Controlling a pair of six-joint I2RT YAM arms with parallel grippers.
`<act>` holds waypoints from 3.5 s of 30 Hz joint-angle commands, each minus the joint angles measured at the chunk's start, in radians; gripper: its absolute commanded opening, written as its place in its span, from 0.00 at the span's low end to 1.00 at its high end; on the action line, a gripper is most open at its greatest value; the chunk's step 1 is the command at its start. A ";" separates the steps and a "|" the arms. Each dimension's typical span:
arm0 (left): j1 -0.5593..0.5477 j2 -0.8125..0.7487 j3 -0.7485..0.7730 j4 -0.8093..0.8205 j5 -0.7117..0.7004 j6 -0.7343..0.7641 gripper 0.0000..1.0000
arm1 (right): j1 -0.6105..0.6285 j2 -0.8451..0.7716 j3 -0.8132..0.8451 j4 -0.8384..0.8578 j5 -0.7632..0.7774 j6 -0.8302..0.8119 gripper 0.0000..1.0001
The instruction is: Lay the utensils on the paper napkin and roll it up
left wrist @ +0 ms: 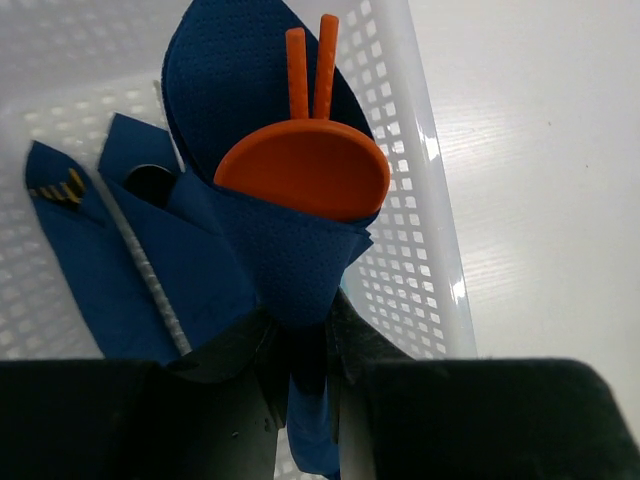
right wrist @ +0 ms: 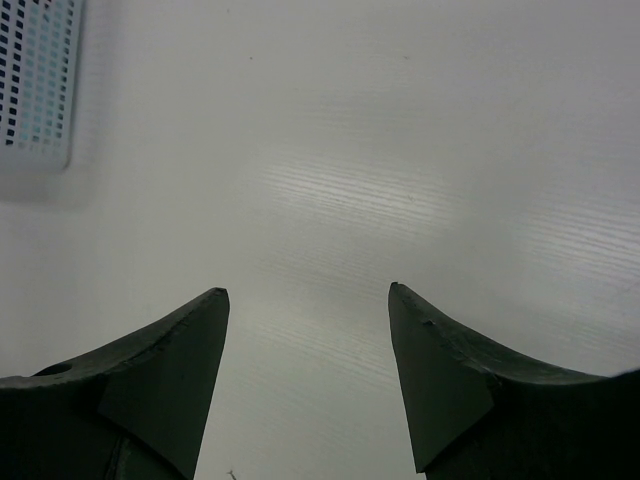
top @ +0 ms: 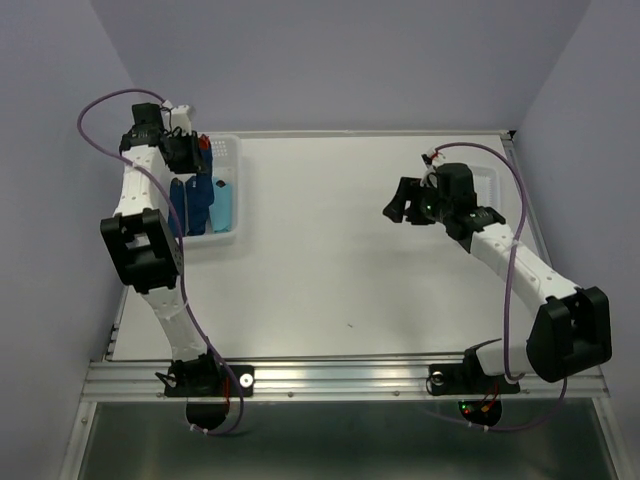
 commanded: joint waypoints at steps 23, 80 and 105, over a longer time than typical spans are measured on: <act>-0.004 0.156 -0.124 0.089 0.199 -0.070 0.00 | -0.009 0.036 0.001 -0.020 -0.003 -0.013 0.71; -0.015 -0.033 -0.127 0.113 0.038 -0.093 0.99 | -0.009 0.031 0.011 -0.025 -0.044 0.008 0.73; -0.423 -0.530 -0.309 0.316 -0.232 -0.191 0.99 | -0.009 0.018 0.037 -0.143 0.304 0.094 1.00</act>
